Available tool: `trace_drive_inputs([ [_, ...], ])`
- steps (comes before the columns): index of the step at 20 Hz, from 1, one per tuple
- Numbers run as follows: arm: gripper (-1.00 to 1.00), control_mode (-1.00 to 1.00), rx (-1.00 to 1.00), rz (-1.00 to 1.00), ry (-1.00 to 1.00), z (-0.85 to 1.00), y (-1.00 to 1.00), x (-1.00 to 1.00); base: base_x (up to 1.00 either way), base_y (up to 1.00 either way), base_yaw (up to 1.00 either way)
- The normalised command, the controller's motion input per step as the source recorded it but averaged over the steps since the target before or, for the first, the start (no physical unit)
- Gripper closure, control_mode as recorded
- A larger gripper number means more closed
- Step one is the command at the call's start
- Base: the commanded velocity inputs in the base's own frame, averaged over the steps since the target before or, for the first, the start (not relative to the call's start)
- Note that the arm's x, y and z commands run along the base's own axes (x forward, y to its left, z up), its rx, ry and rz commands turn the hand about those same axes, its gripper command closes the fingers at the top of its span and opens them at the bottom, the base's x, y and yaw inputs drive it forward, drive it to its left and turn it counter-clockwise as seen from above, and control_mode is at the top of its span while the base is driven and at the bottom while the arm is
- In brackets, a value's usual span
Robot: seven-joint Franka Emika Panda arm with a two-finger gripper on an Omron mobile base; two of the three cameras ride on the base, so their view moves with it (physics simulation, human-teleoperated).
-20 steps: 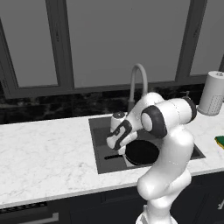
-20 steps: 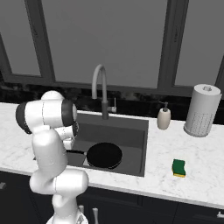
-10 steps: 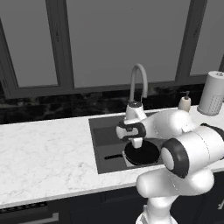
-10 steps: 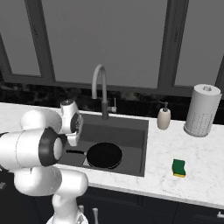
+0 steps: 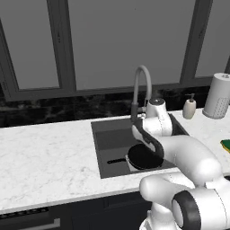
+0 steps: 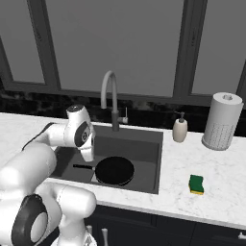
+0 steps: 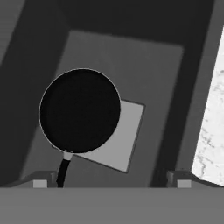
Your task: Pick the pan and sponge and place them into the sink. Then turn on the water.
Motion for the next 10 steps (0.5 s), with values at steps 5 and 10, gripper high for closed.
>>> trace_drive_inputs([
  [5, -1.00, -1.00, -0.06, 0.31, 0.00, 0.26, -0.69, -0.75, 0.00, 0.00, 0.00],
  [10, -1.00, -1.00, -0.01, 0.33, 0.00, 0.41, -0.82, -0.46, 0.00, 0.00, 0.00],
])
